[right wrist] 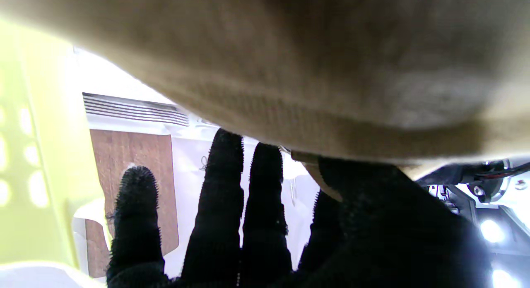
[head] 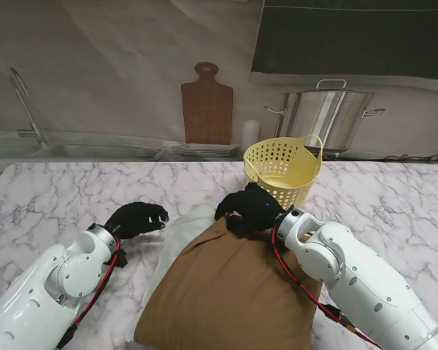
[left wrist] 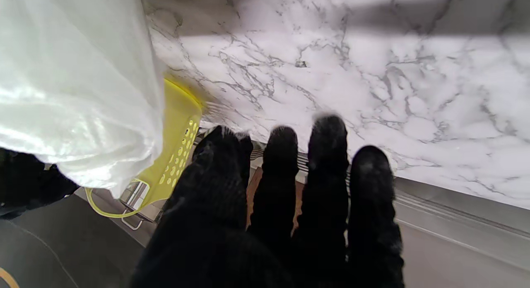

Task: Remove the pillowcase from the pillow and put it in the laundry basket

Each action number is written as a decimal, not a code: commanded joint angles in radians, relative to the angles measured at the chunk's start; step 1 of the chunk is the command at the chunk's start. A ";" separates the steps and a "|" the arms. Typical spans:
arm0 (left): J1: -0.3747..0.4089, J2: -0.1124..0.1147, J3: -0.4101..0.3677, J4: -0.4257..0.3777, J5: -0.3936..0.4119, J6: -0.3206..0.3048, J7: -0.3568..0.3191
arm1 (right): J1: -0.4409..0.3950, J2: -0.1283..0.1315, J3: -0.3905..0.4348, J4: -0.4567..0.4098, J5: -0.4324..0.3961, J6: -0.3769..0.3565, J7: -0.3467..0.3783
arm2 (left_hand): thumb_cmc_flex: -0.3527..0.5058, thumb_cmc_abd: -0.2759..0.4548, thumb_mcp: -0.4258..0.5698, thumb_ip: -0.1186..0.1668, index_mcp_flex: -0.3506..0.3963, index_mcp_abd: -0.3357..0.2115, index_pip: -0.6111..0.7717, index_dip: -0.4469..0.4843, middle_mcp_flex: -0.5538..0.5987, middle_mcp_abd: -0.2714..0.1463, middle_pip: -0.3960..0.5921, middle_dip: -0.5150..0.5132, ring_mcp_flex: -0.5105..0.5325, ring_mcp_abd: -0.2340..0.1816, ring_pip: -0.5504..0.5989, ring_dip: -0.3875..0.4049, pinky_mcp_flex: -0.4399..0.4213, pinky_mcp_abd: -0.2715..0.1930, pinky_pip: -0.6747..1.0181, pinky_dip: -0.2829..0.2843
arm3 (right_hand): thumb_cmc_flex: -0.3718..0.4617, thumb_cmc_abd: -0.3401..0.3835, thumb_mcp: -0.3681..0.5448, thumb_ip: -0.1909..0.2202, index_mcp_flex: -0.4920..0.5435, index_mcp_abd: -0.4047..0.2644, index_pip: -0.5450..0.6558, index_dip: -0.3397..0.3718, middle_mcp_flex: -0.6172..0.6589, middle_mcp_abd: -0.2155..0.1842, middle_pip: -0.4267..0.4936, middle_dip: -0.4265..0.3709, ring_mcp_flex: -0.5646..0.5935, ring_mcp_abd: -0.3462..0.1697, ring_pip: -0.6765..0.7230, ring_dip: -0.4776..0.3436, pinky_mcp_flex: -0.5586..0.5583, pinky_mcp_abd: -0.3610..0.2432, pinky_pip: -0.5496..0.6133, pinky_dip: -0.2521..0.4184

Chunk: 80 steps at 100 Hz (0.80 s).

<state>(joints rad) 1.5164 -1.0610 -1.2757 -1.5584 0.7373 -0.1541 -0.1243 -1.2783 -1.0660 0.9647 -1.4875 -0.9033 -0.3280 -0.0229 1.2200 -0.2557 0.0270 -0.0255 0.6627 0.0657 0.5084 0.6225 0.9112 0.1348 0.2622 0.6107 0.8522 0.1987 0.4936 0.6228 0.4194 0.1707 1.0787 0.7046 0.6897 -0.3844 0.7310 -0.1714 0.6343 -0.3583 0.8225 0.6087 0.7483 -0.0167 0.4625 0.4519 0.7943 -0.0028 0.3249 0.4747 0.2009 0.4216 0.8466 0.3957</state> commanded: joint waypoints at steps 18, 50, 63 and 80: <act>0.016 0.012 -0.021 -0.031 0.006 -0.089 -0.053 | 0.007 -0.006 -0.022 0.037 0.012 0.003 -0.024 | -0.145 0.119 -0.048 0.021 -0.255 -0.022 -0.408 -0.229 -0.445 0.037 -0.192 -0.348 -0.295 0.046 -0.228 -0.126 -0.257 0.078 -0.249 -0.059 | -0.041 -0.014 -0.040 0.002 -0.025 -0.096 0.027 -0.048 -0.028 -0.020 0.002 -0.007 -0.025 -0.009 -0.016 -0.013 -0.007 -0.027 0.009 -0.012; 0.066 0.018 -0.068 -0.078 -0.043 -0.199 -0.085 | 0.061 -0.016 -0.060 0.101 0.052 0.007 -0.033 | -0.301 0.072 -0.058 0.013 -0.315 0.013 -0.445 -0.301 -0.603 0.059 -0.246 -0.442 -0.453 0.054 -0.323 -0.238 -0.341 0.087 -0.479 -0.144 | -0.194 0.071 -0.067 0.090 -0.137 0.083 -0.275 -0.209 -0.097 0.004 -0.015 -0.036 -0.062 0.006 -0.044 -0.036 -0.019 -0.033 0.002 -0.003; 0.066 0.024 -0.063 -0.076 -0.062 -0.205 -0.121 | 0.064 -0.019 -0.051 0.109 0.072 0.028 -0.029 | -0.287 0.058 -0.047 0.016 -0.300 0.016 -0.439 -0.300 -0.558 0.056 -0.229 -0.429 -0.438 0.043 -0.315 -0.236 -0.322 0.085 -0.477 -0.140 | -0.298 0.094 -0.178 0.100 -0.244 0.274 -0.435 -0.200 -0.215 0.054 -0.012 -0.046 -0.117 0.026 -0.059 -0.046 -0.036 -0.037 0.000 0.007; 0.055 0.031 -0.034 -0.061 -0.089 -0.190 -0.164 | 0.016 -0.021 0.013 0.068 0.098 0.041 -0.023 | -0.250 0.054 -0.039 0.017 -0.283 0.019 -0.434 -0.301 -0.534 0.040 -0.226 -0.420 -0.426 0.038 -0.313 -0.236 -0.309 0.079 -0.471 -0.132 | -0.319 0.128 -0.275 0.106 -0.345 0.364 -0.556 -0.229 -0.316 0.089 -0.029 -0.094 -0.175 0.048 -0.100 -0.083 -0.050 -0.046 -0.010 0.021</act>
<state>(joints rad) 1.5765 -1.0318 -1.3263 -1.6328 0.6515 -0.3531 -0.2648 -1.2400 -1.0939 0.9671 -1.3955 -0.8144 -0.2956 -0.0451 0.9422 -0.1946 -0.0196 -0.0253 0.3709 0.0814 0.0740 0.3438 0.3612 0.1916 0.0348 0.1778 0.4199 0.2376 0.1766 0.4032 0.1043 0.2410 1.0700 0.5748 0.3998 -0.2931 0.4945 -0.0925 0.3330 -0.0215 0.3054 0.4003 0.4759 0.0656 0.4583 0.3826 0.6544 0.0341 0.2624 0.4155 0.1720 0.3828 0.8487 0.3974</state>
